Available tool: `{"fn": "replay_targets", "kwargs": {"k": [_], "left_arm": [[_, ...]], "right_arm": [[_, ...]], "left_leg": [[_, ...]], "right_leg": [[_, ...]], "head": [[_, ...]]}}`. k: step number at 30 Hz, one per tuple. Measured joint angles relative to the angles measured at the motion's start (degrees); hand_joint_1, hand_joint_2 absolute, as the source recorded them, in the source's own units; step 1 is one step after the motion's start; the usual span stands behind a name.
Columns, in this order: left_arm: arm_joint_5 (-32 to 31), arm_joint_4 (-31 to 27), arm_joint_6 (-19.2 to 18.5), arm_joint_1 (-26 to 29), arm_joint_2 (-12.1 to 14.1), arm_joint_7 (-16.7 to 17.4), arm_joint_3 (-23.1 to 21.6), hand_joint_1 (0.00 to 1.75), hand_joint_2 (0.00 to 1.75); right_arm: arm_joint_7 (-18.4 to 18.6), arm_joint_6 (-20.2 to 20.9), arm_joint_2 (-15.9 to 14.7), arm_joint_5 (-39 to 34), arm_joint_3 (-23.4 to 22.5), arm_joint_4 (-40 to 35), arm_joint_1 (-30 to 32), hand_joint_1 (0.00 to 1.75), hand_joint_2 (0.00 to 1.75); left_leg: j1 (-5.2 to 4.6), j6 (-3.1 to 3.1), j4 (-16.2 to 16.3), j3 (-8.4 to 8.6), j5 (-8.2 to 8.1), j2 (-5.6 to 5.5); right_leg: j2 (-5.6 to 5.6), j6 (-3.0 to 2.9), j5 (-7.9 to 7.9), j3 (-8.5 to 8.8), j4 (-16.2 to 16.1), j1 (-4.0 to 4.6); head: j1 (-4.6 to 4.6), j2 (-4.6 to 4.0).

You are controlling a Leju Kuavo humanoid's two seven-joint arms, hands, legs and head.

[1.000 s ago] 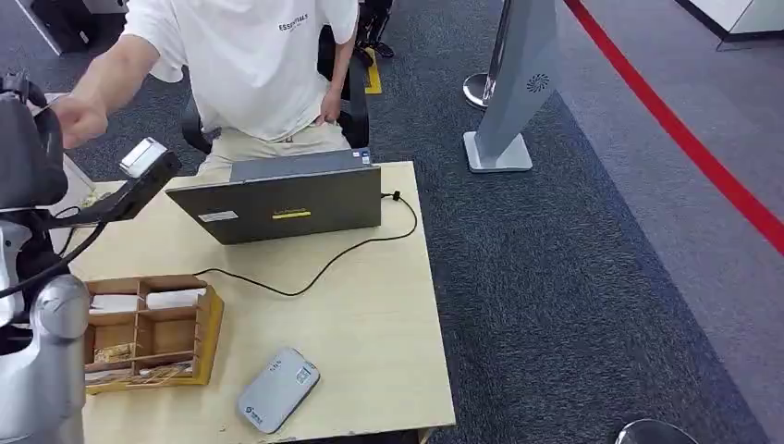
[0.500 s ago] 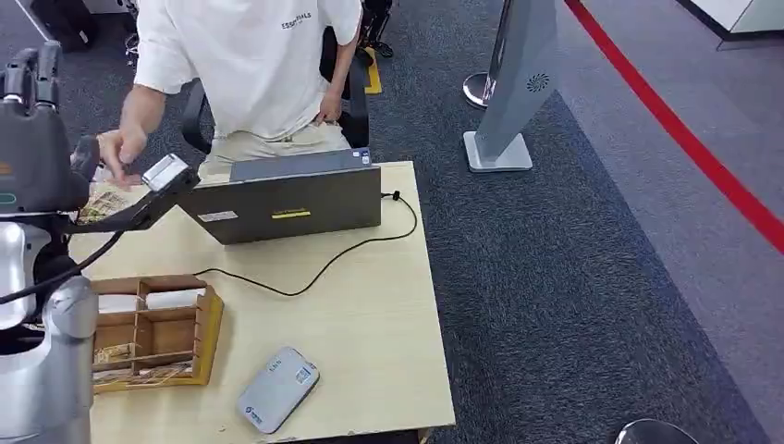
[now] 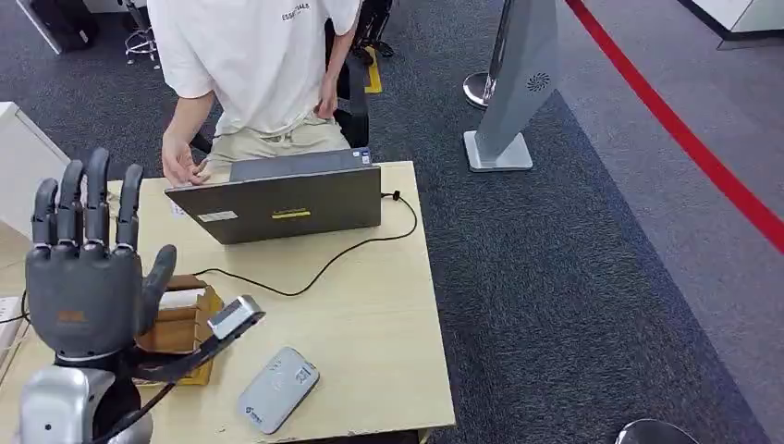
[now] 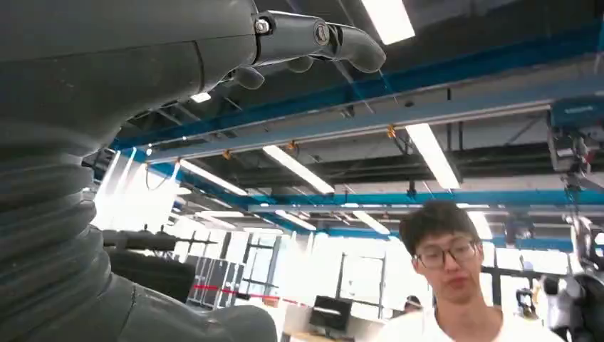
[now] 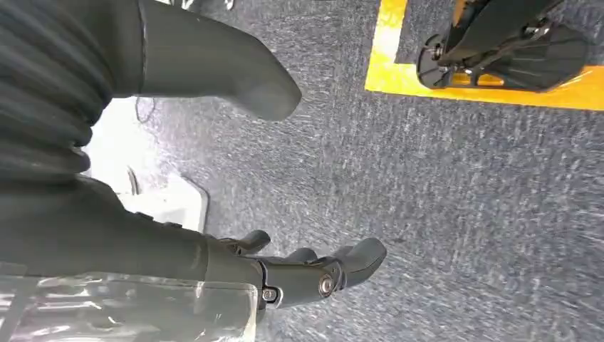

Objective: Pass the card to the sensor for recognition and then transmit it.

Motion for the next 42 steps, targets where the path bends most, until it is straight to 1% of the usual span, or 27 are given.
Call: {"fn": "replay_targets", "kwargs": {"k": [3,6,8,11,15,19,23,29,34,42], "left_arm": [[0.0,-0.8,1.4,3.4,1.8,2.0,-3.9,0.00,1.75],[0.0,-0.8,2.0,6.7,2.6,2.3,-6.2,0.00,1.75],[0.0,-0.8,1.7,9.1,2.2,0.6,-6.5,0.00,1.75],[0.0,-0.8,1.1,13.1,0.4,-1.7,-6.4,0.00,1.75],[0.2,-0.1,-0.5,16.8,-2.0,-2.5,-4.8,0.00,1.75],[0.4,1.3,-1.5,19.3,-4.6,-2.5,-1.8,0.00,1.75],[0.4,2.9,-2.5,21.0,-7.0,-3.0,0.9,0.00,1.75],[0.4,5.0,-2.9,23.2,-9.9,-3.5,4.2,0.00,1.75],[0.4,6.2,-3.4,24.4,-11.7,-4.4,6.8,0.00,1.75],[0.4,6.9,-3.3,25.1,-13.5,-5.0,9.0,0.00,1.75]], "right_arm": [[0.1,-0.2,0.1,-0.2,-0.6,0.0,0.0,0.00,1.75],[0.1,-0.3,0.2,-0.2,-1.3,-0.1,0.1,0.00,1.75],[0.0,-0.3,0.2,-0.2,-1.6,-0.1,0.0,0.00,1.75],[-0.1,-0.4,0.3,-0.2,-2.1,-0.2,0.1,0.00,1.75],[-0.1,-0.4,0.6,-0.1,-2.8,-0.3,0.0,0.00,1.75],[0.3,-0.4,0.6,0.0,-3.1,-0.5,0.0,0.00,1.75],[0.5,-0.4,0.6,0.2,-3.7,-0.6,0.0,0.00,1.75],[0.7,-0.4,0.7,0.5,-4.1,-0.9,0.0,0.00,1.75],[0.6,-0.4,0.9,0.9,-4.2,-1.1,0.0,0.00,1.75],[0.4,-0.4,0.9,1.1,-4.3,-1.2,0.0,0.00,1.75]], "left_leg": [[0.02,0.00,0.0,0.00,0.01,-0.03],[0.01,0.00,0.0,0.00,0.01,-0.01],[0.01,0.00,0.0,0.00,0.01,0.00],[0.00,0.05,0.0,-0.01,-0.03,-0.01],[0.00,0.06,0.0,-0.01,-0.03,-0.01],[0.01,0.05,0.0,0.00,-0.03,-0.01],[0.01,0.05,0.0,0.00,-0.03,-0.02],[0.00,0.06,0.0,-0.01,-0.03,-0.02],[0.00,0.06,0.0,0.00,-0.03,-0.03],[0.01,0.06,0.0,0.00,-0.03,-0.03]], "right_leg": [[-0.04,0.00,0.00,0.02,0.0,0.01],[-0.02,0.00,0.00,0.02,0.0,0.01],[-0.02,0.00,0.00,0.03,0.0,0.00],[-0.01,0.01,0.00,0.03,0.0,-0.01],[-0.02,0.01,0.00,0.03,-0.1,0.00],[-0.03,0.01,0.00,0.03,0.0,0.01],[-0.03,0.01,0.00,0.06,0.0,0.00],[-0.04,0.01,0.00,0.06,0.0,0.00],[-0.04,0.01,0.00,0.06,0.0,0.00],[-0.05,0.01,0.00,0.07,0.0,0.00]], "head": [[-0.04,0.00],[-0.02,0.02],[-0.02,0.00],[-0.02,0.00],[-0.04,0.02],[-0.04,0.02],[-0.02,0.02],[-0.04,0.02],[-0.02,0.02],[-0.02,0.02]]}}
